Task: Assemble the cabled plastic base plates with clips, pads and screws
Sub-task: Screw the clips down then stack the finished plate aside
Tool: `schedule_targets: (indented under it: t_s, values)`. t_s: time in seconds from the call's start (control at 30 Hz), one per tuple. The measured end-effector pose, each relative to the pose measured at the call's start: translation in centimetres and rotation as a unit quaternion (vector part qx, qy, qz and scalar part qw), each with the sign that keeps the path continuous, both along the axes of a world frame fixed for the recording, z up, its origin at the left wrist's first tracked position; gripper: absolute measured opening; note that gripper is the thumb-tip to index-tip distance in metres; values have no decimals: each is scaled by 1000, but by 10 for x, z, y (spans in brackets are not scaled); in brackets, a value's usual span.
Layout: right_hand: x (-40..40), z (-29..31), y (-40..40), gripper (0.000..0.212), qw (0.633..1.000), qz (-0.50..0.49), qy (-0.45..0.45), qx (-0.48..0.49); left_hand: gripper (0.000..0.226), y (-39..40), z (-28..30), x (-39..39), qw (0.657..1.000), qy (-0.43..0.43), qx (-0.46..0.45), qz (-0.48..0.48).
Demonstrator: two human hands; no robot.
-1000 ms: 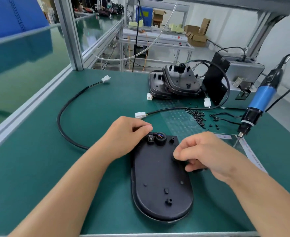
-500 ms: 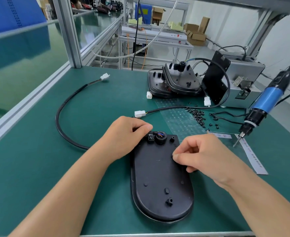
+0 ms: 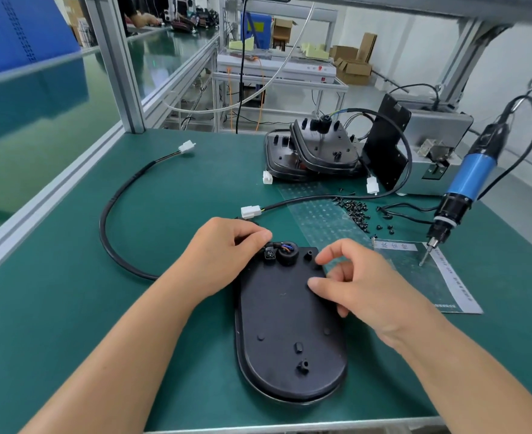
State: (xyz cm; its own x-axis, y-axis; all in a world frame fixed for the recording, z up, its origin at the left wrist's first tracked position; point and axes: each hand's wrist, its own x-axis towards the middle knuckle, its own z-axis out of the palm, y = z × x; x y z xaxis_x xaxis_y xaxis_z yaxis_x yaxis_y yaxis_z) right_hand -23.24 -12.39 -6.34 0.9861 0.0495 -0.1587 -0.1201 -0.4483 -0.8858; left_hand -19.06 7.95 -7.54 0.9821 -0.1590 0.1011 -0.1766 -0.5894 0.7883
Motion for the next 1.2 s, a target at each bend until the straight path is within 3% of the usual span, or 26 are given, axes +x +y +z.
schedule_targets:
  t_s: [0.13,0.2,0.3,0.37,0.43,0.53,0.63,0.73,0.8,0.87,0.97,1.03,1.13,1.2]
  values:
    - [3,-1,-3,22,999,-8,29,31,9,5,7,0,997,-20,-57,41]
    - [1,-2,-4,17,998,-20,31,46,11,22,16,8,988,-75,-61,124]
    - [-1,-1,-3,13,997,-33,25,61,29,67,24,36,942,-85,113,304]
    - [0,-1,-3,13,997,-41,17,59,38,93,24,50,888,24,266,374]
    - [1,-1,-1,12,997,-48,8,57,35,107,18,55,856,110,317,393]
    - [1,-2,0,11,997,-53,7,58,8,122,9,58,874,99,273,390]
    - [0,-4,-1,9,997,-57,4,48,6,136,16,56,911,103,98,387]
    - [-1,-3,-1,5,998,-54,-13,35,7,134,54,38,909,98,-237,328]
    - [-5,0,-1,7,996,-56,-73,10,18,127,85,17,921,30,-296,251]
    - [-12,9,4,12,983,-59,-172,-15,24,113,115,-5,951,-22,-269,152]
    - [-25,30,20,15,962,-16,-273,29,34,73,149,-31,974,-19,-227,-9]
    - [-33,40,31,22,947,10,-306,100,36,40,157,-45,986,-70,-114,-100]
    - [-32,51,32,41,936,-39,-294,189,36,-1,146,-55,958,-155,127,-205]
    - [-25,55,23,48,949,-77,-220,213,36,-19,129,-60,938,-182,206,-214]
